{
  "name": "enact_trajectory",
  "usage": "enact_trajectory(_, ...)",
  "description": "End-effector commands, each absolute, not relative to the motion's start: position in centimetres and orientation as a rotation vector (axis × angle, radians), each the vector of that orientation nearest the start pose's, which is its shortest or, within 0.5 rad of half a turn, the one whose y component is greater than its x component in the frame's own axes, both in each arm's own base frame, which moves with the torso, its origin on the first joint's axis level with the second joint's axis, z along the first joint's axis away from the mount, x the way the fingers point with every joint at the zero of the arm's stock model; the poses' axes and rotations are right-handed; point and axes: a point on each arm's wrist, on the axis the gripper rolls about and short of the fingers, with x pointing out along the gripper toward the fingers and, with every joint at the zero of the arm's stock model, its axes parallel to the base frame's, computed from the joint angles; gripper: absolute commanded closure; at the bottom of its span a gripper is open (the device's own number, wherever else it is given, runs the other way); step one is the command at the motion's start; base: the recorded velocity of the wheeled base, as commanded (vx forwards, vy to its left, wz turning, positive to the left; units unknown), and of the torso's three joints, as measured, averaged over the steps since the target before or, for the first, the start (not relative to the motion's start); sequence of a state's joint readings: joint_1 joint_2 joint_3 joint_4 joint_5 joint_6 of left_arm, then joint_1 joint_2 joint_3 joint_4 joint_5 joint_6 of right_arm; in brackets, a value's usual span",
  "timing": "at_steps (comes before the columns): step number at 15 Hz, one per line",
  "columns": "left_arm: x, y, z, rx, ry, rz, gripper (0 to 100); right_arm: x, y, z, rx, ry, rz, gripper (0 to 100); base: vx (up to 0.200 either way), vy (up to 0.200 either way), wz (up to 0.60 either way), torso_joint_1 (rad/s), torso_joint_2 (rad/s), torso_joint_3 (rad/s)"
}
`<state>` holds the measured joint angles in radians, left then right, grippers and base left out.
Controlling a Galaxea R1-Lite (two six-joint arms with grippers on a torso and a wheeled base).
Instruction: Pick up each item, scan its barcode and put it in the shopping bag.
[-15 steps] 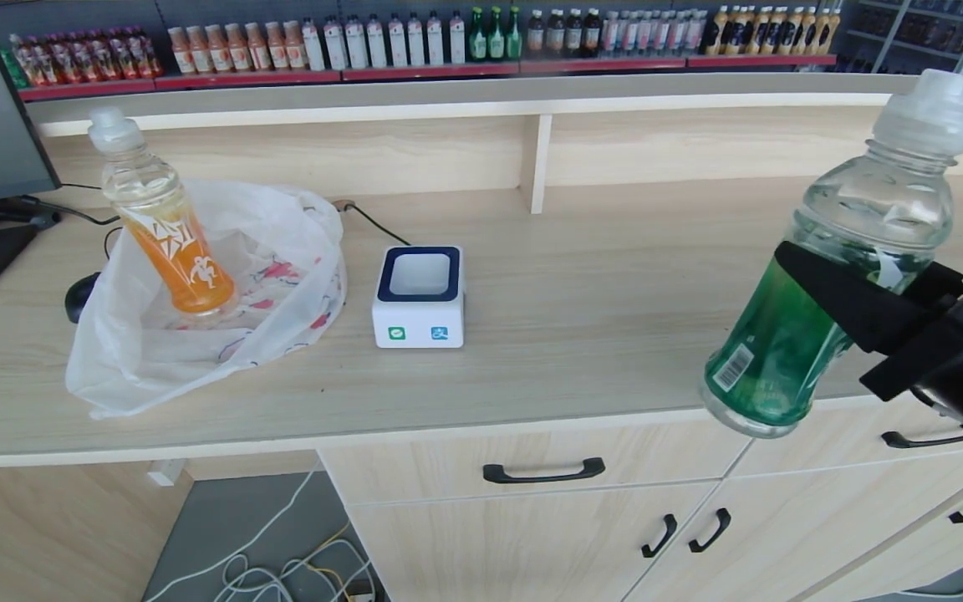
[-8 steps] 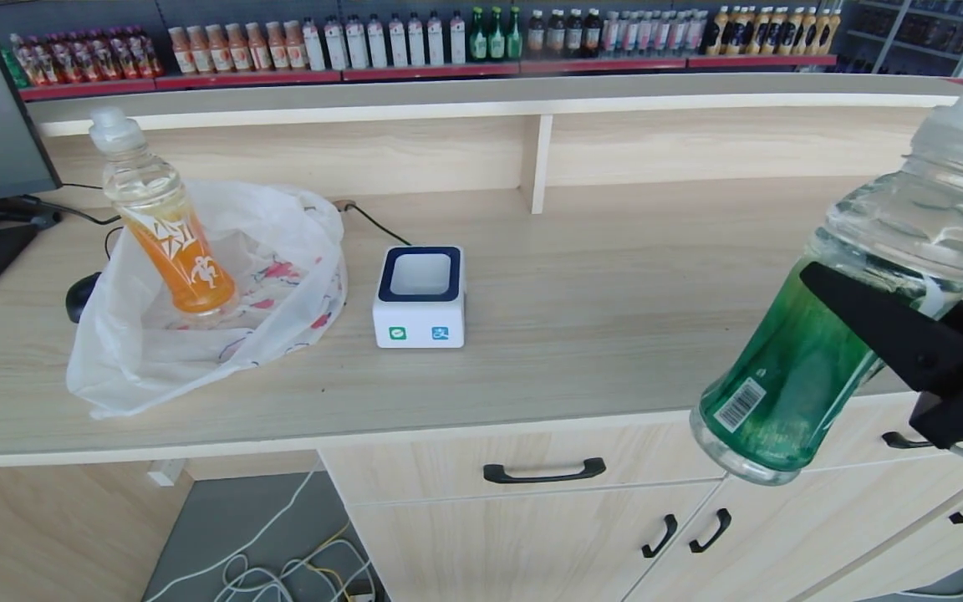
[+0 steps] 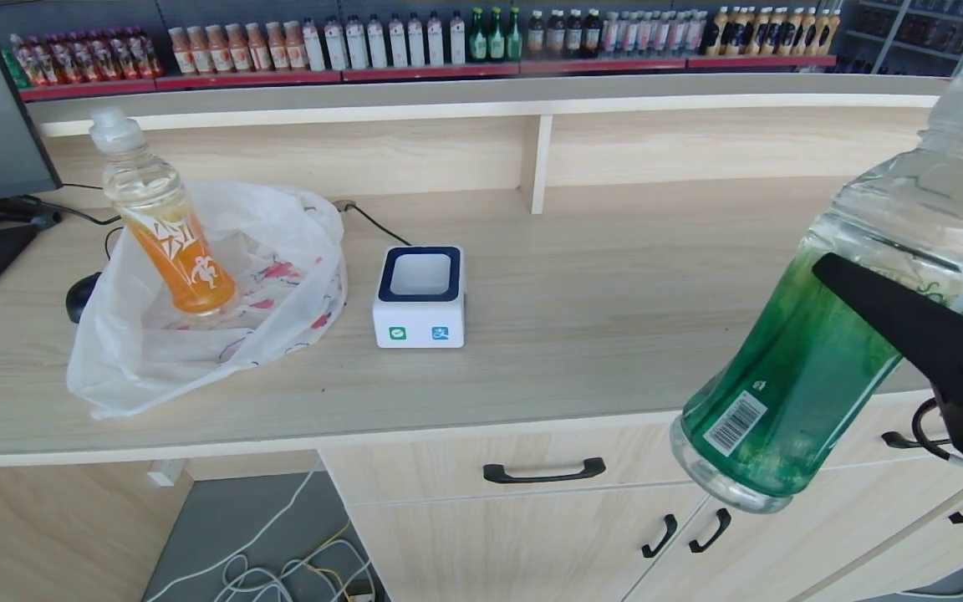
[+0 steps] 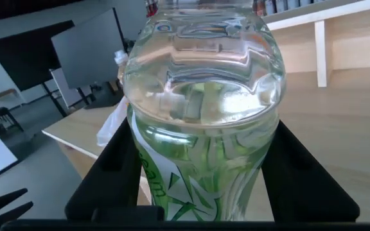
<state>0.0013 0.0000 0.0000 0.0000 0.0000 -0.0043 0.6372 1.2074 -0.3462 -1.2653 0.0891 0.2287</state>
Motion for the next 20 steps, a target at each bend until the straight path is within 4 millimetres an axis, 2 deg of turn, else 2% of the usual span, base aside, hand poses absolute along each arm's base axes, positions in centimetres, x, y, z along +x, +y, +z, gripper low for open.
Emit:
enact_trajectory(1, -2.3, 0.0, 7.5, -0.005, 0.0, 0.002, 0, 13.2, 10.2, 24.1, 0.355, -0.301, 0.804, 100, 0.0, 0.0, 0.0, 0.0, 0.0, 0.0)
enact_trajectory(5, -2.3, 0.0, 7.5, -0.005, 0.0, 0.002, 0, 14.6, 11.5, 25.5, 0.37, -0.323, 0.865, 100, 0.0, 0.0, 0.0, 0.0, 0.0, 0.0)
enact_trajectory(9, -2.3, 0.0, 7.5, -0.005, 0.0, 0.002, 0, 15.5, 12.8, 25.2, 0.425, -0.255, 0.935, 100, 0.0, 0.0, 0.0, 0.0, 0.0, 0.0)
enact_trajectory(13, -2.3, 0.0, 7.5, -0.005, 0.0, 0.002, 0, 15.0, 14.2, 26.0, 0.534, -0.222, 1.023, 100, 0.0, 0.0, 0.0, 0.0, 0.0, 0.0)
enact_trajectory(20, -2.3, 0.0, 7.5, -0.005, 0.0, 0.002, 0, 15.0, 14.9, 26.2, 0.648, -0.239, 1.078, 100, 0.0, 0.0, 0.0, 0.0, 0.0, 0.0)
